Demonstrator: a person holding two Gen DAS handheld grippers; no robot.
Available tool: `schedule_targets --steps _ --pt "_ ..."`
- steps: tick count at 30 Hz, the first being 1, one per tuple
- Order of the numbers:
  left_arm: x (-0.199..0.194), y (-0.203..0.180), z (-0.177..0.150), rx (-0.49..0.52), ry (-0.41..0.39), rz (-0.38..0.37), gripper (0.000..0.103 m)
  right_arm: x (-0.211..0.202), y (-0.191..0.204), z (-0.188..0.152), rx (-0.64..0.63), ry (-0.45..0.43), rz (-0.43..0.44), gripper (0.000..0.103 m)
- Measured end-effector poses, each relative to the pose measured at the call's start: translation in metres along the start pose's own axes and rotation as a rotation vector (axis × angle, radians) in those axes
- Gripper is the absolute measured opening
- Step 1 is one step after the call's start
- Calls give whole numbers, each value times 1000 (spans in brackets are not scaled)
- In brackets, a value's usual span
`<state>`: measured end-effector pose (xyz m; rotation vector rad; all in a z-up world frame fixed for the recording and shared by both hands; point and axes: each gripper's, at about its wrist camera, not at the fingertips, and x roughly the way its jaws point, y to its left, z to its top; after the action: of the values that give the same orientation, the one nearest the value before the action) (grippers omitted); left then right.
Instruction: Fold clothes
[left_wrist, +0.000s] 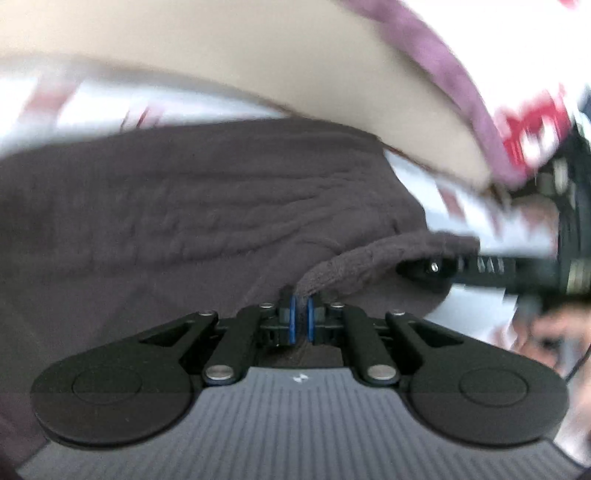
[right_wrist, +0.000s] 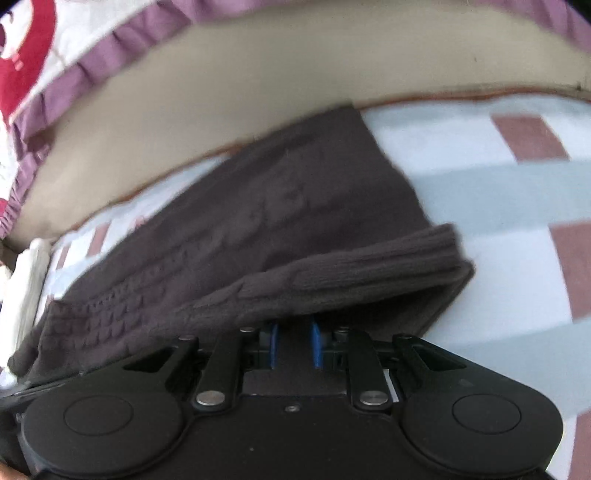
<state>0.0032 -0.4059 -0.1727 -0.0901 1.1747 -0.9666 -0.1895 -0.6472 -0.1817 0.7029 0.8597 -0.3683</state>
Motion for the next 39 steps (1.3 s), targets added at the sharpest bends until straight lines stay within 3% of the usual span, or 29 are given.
schedule_targets --steps 4,9,11,13,17,21,23,25,26,29,33,34,37,39 --pt "10 14 -8 -134 84 -5 7 -3 -20 20 78 -86 -47 26" --pt "6 0 -19 -40 92 70 9 2 -50 35 259 -34 127 31" --pt "2 -7 -23 27 86 116 13 -3 -50 36 223 -40 79 36" --pt "-1 -12 -25 79 78 148 16 -6 -51 32 229 -26 -6 55" --pt "1 -17 -24 122 73 174 17 -1 -56 29 287 -33 -13 60" --pt "3 -20 -25 126 65 178 17 13 -25 26 107 -65 -107 74" --pt "1 -18 -26 115 64 170 17 19 -2 19 -60 -66 -197 61" --pt "-5 -14 -29 98 68 161 17 17 6 14 -114 -84 -199 14" --pt "-7 -13 -30 93 71 159 17 16 10 11 -139 -93 -199 13" --pt "-16 -10 -34 107 67 174 18 -5 -6 12 -17 -124 -149 11" --pt "-24 -5 -38 86 69 154 18 -76 -36 -2 239 -222 80 10" --pt "-25 -5 -39 84 75 144 18 -94 -44 -9 296 -259 140 5" --pt "-36 -19 -43 159 76 138 25 -130 -55 -31 316 -291 89 6" --pt "-47 -30 -46 229 57 143 36 -140 -67 -28 328 -264 109 5"
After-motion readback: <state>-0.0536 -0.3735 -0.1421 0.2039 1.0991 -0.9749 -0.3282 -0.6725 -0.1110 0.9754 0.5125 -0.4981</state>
